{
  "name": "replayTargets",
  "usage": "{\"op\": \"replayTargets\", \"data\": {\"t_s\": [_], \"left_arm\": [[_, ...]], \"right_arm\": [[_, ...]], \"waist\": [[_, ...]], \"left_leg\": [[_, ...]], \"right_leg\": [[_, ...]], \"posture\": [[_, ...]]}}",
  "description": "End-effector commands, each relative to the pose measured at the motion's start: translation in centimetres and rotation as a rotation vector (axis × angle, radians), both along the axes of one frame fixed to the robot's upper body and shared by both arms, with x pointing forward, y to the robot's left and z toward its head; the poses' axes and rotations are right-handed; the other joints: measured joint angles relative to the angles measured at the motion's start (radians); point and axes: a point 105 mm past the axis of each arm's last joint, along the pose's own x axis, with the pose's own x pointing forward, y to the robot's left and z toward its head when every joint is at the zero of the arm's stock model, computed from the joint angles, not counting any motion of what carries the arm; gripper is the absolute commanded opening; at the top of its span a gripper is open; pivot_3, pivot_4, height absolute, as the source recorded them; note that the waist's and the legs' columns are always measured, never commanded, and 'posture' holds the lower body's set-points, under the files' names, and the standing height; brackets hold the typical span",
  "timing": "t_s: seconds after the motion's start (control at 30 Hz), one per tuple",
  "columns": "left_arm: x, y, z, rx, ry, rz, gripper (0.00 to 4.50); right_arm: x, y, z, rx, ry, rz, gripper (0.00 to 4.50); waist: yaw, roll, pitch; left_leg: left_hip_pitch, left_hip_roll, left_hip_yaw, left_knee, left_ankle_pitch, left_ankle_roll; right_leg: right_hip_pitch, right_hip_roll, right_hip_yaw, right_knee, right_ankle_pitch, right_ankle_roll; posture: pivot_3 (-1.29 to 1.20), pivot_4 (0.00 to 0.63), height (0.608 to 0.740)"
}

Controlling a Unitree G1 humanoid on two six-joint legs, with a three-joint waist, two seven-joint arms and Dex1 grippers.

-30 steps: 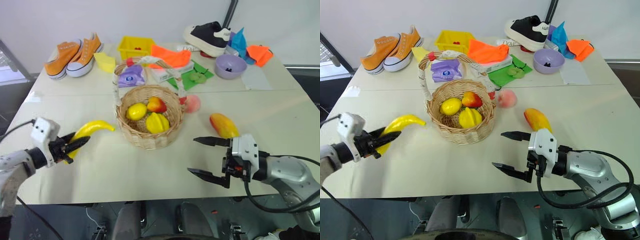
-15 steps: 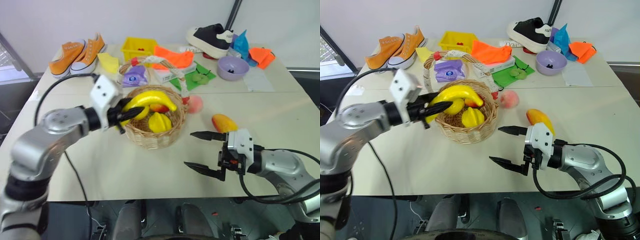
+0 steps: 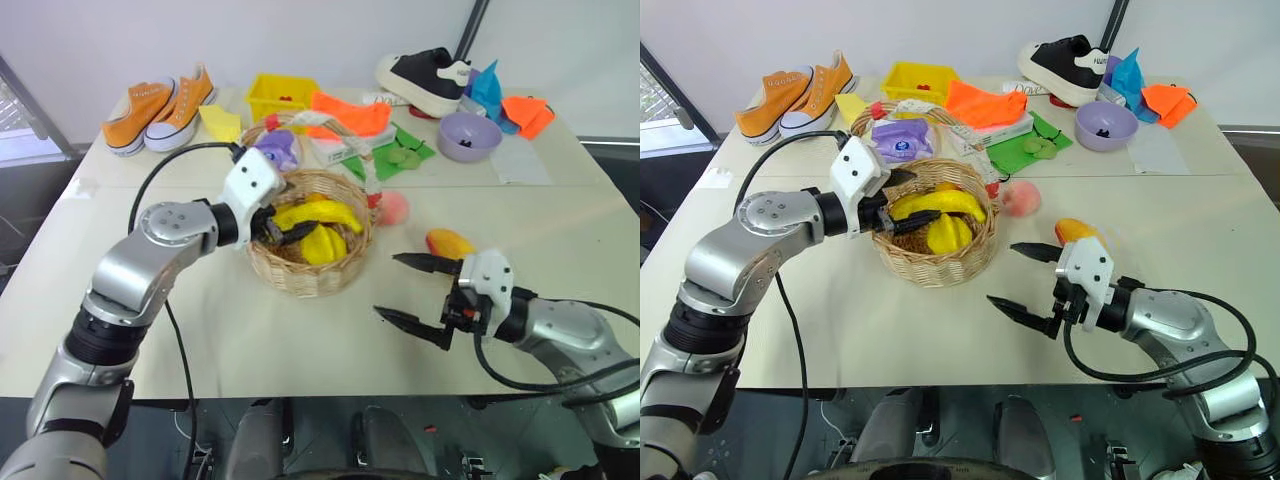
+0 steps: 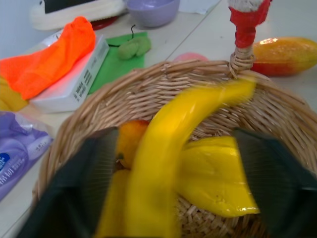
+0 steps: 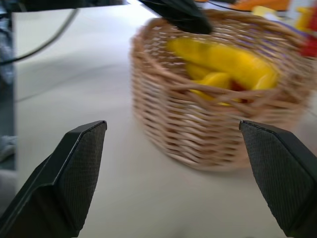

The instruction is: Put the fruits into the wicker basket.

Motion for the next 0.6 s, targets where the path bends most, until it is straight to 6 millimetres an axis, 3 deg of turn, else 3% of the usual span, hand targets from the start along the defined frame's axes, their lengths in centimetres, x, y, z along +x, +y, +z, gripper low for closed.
{"op": "replayTargets", "data": {"t_s": [0.03, 0.2, 0.3, 0.4, 0.6], "left_arm": [[-0.8, 1.2, 3.1, -0.11, -0.087, -0.02, 4.2], [-3.4, 1.7, 4.3, -0.18, -0.082, -0.151, 4.2], [-6.4, 1.3, 2.9, -0.133, -0.006, -0.282, 4.2], [-8.1, 0.7, 1.8, -0.093, 0.04, -0.345, 4.2], [-9.6, -0.6, 1.3, -0.088, 0.031, -0.395, 4.2]], "right_arm": [[1.9, -3.3, 0.7, 0.002, -0.019, -0.17, 4.5], [4.5, -7.3, -0.4, -0.077, -0.002, -0.379, 4.5], [6.1, -9.2, -1.8, -0.083, 0.071, -0.488, 4.5], [7.2, -9.9, -2.7, -0.092, 0.1, -0.552, 4.5], [7.7, -10.7, -4.7, -0.088, 0.215, -0.617, 4.5]], "waist": [[0.0, 0.0, 0.0], [-0.001, 0.0, 0.0], [-0.006, 0.0, 0.0], [-0.006, 0.001, 0.0], [0.002, 0.001, 0.0]], "left_leg": [[0.0, 0.0, 0.0, 0.0, 0.0, 0.0], [0.0, 0.0, 0.0, 0.0, 0.001, -0.001], [0.0, 0.0, 0.001, 0.0, 0.001, -0.002], [0.0, 0.001, 0.0, 0.0, 0.002, -0.003], [0.0, 0.0, 0.0, 0.0, 0.001, -0.002]], "right_leg": [[0.0, 0.0, 0.0, 0.0, 0.0, 0.0], [0.0, 0.0, 0.0, 0.0, 0.0, 0.0], [0.0, 0.0, 0.0, 0.001, 0.0, 0.0], [0.0, 0.0, 0.0, 0.001, 0.0, 0.0], [0.0, 0.0, 0.0, 0.001, 0.0, 0.0]], "posture": [[0.0, 0.15, 0.733], [0.0, 0.15, 0.733], [0.0, 0.15, 0.733], [0.0, 0.15, 0.733], [0.0, 0.15, 0.733]]}}
